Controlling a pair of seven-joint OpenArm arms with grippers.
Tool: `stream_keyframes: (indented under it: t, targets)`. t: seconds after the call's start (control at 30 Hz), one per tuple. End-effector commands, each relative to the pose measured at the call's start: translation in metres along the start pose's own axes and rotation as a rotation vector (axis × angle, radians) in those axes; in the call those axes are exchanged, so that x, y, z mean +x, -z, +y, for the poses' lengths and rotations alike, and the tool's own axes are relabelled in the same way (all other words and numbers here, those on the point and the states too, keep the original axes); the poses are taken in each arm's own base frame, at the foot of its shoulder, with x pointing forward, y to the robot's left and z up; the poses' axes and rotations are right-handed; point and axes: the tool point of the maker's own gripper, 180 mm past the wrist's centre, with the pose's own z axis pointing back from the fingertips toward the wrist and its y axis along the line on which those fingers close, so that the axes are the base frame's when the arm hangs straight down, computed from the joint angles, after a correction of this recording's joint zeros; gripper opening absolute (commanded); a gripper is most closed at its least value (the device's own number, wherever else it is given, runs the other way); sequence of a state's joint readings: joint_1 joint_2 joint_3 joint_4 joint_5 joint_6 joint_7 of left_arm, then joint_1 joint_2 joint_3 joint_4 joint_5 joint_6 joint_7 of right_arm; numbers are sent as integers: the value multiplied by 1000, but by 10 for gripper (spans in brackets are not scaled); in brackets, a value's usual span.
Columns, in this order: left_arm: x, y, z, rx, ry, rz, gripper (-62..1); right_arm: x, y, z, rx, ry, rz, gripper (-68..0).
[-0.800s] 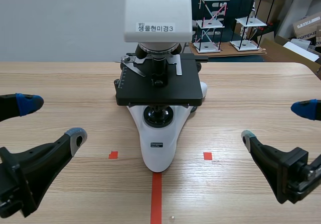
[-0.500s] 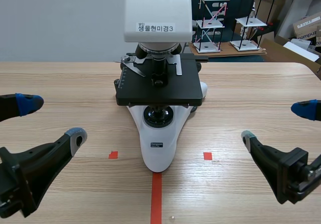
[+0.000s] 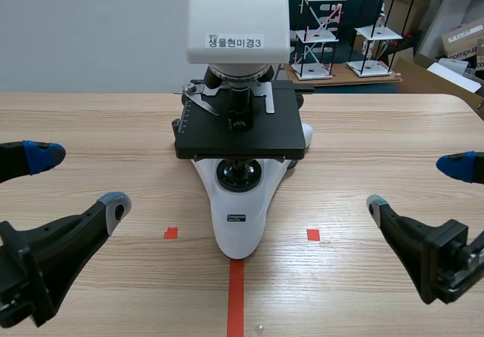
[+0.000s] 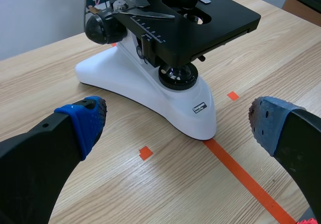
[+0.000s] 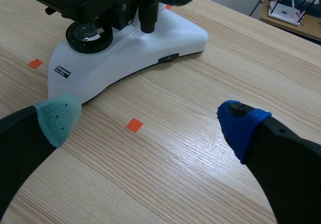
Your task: Point at the stage knob
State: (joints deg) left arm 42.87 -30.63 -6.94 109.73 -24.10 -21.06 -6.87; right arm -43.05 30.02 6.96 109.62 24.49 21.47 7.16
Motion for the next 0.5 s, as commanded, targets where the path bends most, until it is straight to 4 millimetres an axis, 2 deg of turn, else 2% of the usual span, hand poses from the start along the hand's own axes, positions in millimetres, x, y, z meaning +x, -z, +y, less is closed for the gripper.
stream_keyframes:
  t: [0.0, 0.13, 0.3, 0.4, 0.47]
  targets:
    - [7, 0, -1, -3, -3, -27, -7, 9, 1, 0, 7, -11, -29, -178]
    - [7, 0, -1, -3, -3, -27, -7, 7, 3, -7, -10, -12, -38, -357]
    - [7, 0, -1, -4, -3, -27, -7, -7, 13, -31, -64, 12, -53, -559]
    - [7, 0, -1, -3, -3, -27, -7, -15, 22, -41, -80, 15, -69, -630]
    - [7, 0, -1, -3, -3, -27, -7, -18, 29, -46, -83, 9, -89, -632]
